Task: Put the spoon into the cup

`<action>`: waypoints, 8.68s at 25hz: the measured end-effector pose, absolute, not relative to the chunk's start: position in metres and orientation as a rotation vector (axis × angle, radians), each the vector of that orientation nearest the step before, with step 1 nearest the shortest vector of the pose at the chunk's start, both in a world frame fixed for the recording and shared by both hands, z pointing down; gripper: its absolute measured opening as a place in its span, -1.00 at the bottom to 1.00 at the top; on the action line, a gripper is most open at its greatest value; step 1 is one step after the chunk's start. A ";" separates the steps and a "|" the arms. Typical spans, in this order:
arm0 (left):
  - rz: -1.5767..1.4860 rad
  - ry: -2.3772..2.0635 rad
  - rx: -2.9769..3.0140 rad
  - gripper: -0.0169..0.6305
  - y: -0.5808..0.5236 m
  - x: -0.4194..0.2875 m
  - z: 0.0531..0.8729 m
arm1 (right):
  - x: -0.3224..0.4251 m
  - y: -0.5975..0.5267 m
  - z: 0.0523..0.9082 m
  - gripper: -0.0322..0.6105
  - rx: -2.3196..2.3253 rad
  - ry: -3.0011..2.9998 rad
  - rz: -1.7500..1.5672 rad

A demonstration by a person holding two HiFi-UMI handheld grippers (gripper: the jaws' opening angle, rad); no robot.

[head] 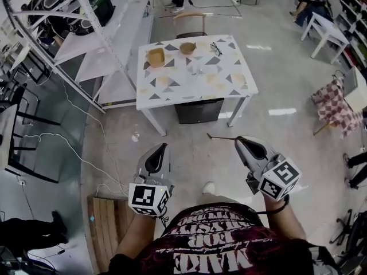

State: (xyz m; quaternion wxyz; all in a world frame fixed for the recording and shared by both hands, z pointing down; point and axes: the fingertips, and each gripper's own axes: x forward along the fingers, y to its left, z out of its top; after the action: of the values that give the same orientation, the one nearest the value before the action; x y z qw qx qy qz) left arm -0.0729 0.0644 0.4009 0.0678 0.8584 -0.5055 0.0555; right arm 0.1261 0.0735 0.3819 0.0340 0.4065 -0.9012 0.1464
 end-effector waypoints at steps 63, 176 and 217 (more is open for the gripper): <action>0.264 -1.535 2.618 -0.94 -0.156 -0.063 0.403 | 0.145 -0.148 0.385 -0.79 1.308 -2.616 0.141; 0.444 -1.556 2.311 -0.94 -0.382 -0.120 0.493 | 0.104 -0.448 0.668 -0.78 1.090 -2.246 0.925; 0.027 -1.479 2.653 -0.94 -0.282 -0.141 0.357 | 0.074 -0.276 0.353 -0.81 1.367 -2.659 0.054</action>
State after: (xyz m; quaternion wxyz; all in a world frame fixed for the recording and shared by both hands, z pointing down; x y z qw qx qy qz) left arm -0.1412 -0.2824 0.3569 0.0521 0.8723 -0.4861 0.0089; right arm 0.0736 -0.2760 0.3528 0.0754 0.4558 -0.8867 0.0180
